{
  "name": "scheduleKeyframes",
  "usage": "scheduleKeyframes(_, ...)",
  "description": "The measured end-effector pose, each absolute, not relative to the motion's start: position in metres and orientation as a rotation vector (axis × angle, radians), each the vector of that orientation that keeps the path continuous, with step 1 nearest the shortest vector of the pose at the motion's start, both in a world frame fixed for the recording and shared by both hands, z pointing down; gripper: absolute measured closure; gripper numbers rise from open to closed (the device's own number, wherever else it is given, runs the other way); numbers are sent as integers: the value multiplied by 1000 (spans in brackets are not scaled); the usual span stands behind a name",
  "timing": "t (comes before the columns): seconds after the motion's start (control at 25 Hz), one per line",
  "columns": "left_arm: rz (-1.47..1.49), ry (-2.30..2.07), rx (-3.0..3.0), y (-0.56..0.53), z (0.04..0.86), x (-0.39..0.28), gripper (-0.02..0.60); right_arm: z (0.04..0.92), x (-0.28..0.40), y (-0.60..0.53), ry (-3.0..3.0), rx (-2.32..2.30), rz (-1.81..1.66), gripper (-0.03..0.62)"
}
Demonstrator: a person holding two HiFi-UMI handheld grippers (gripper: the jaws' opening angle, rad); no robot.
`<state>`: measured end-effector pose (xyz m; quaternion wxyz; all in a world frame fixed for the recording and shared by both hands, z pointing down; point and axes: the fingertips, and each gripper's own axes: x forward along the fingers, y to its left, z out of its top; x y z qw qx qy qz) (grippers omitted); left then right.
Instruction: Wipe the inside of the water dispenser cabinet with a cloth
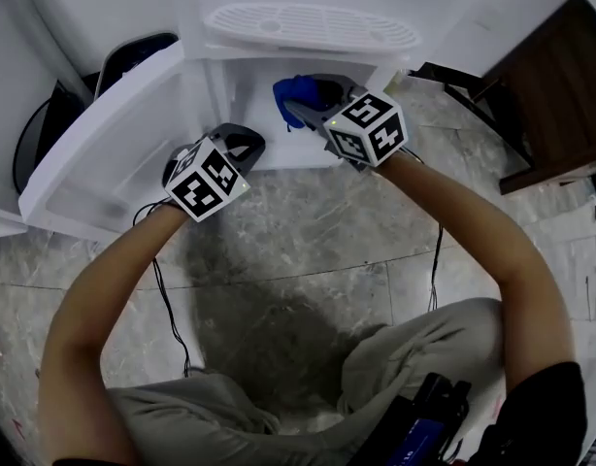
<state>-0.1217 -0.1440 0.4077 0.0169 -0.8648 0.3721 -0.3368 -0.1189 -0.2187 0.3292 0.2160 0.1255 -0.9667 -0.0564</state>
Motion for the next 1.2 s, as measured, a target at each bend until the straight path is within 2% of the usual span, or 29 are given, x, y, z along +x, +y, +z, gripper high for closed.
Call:
scheduleKeyframes(0.24, -1139, 1121, -2655, -144, 422, -124, 574, 356, -91, -191, -2610, 277, -99, 445)
scheduleKeyframes(0.76, -1150, 1142, -2666, -142, 415, -119, 574, 368, -57, -190, -2553, 240, -92, 445)
scheduleKeyframes(1.2, -1186, 1100, -2631, -133, 408, -113, 574, 364, -55, -180, -2541, 208, -124, 445)
